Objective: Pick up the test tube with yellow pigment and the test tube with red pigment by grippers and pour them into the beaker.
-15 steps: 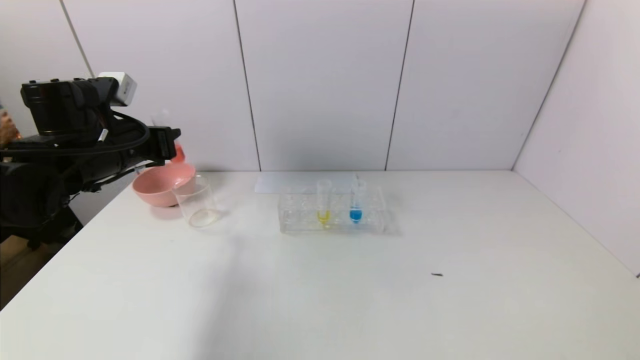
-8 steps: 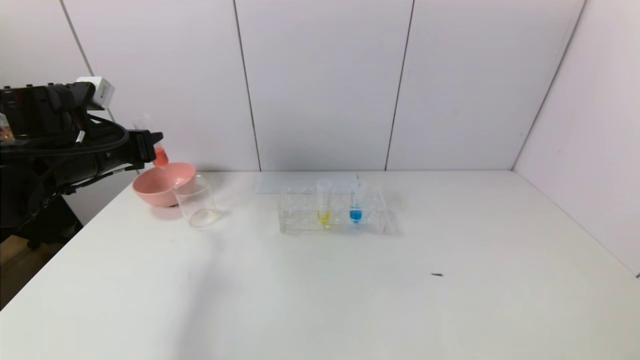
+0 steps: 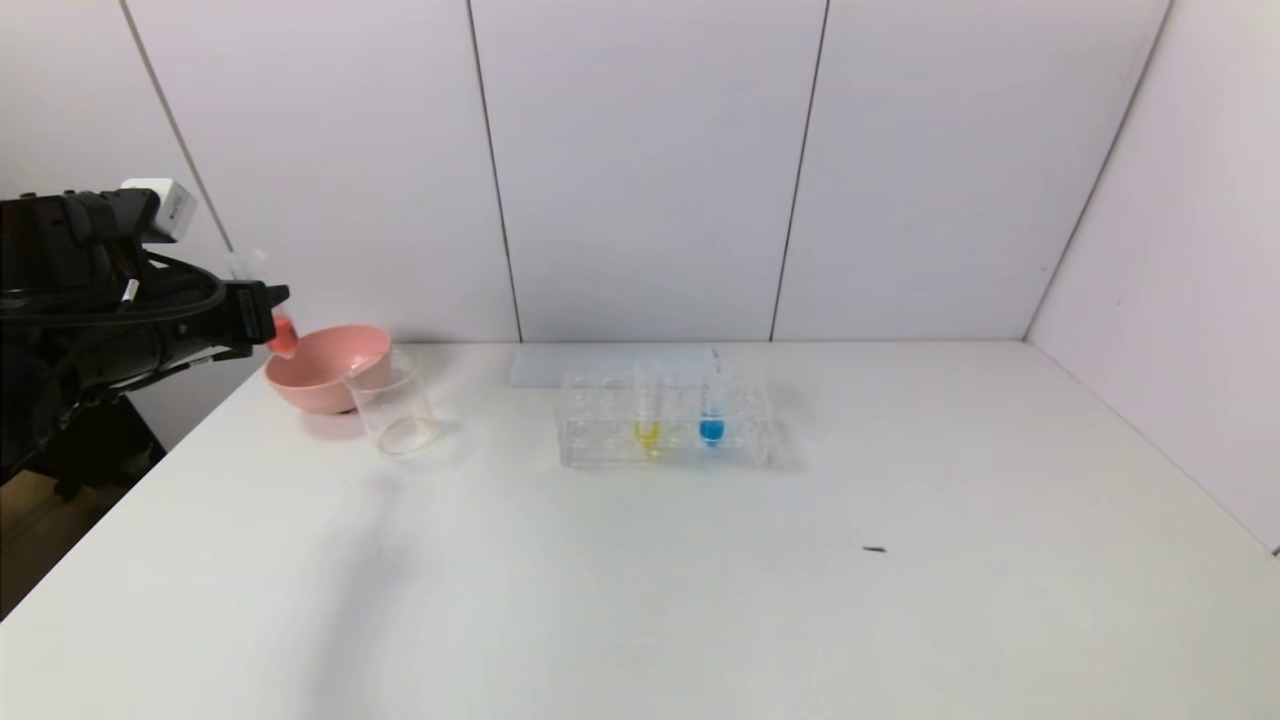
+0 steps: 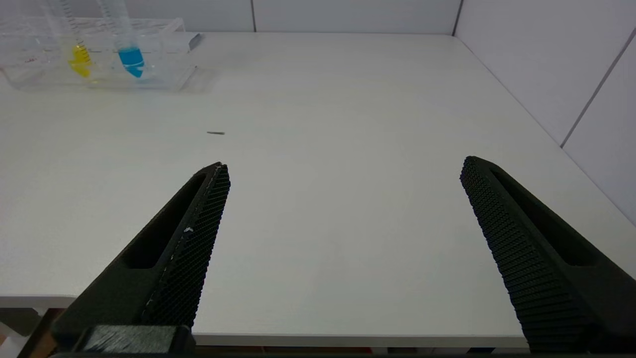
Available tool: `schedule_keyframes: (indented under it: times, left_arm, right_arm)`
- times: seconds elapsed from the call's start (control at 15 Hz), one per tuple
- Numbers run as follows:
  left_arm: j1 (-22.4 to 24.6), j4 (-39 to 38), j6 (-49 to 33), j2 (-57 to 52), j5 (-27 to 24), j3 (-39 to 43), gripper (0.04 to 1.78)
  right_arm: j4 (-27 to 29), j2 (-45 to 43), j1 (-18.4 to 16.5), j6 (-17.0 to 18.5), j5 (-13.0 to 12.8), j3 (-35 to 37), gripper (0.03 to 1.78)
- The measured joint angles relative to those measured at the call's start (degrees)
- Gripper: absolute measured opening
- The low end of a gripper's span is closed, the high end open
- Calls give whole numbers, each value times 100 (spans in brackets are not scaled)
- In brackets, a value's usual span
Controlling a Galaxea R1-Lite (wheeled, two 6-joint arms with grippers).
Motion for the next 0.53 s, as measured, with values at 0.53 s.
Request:
schedule_keyframes:
  times: [0.53]
  left_arm:
    - [150, 127, 363, 100, -245, 9, 44]
  right_arm:
    - [0, 0, 0, 0, 0, -2, 170]
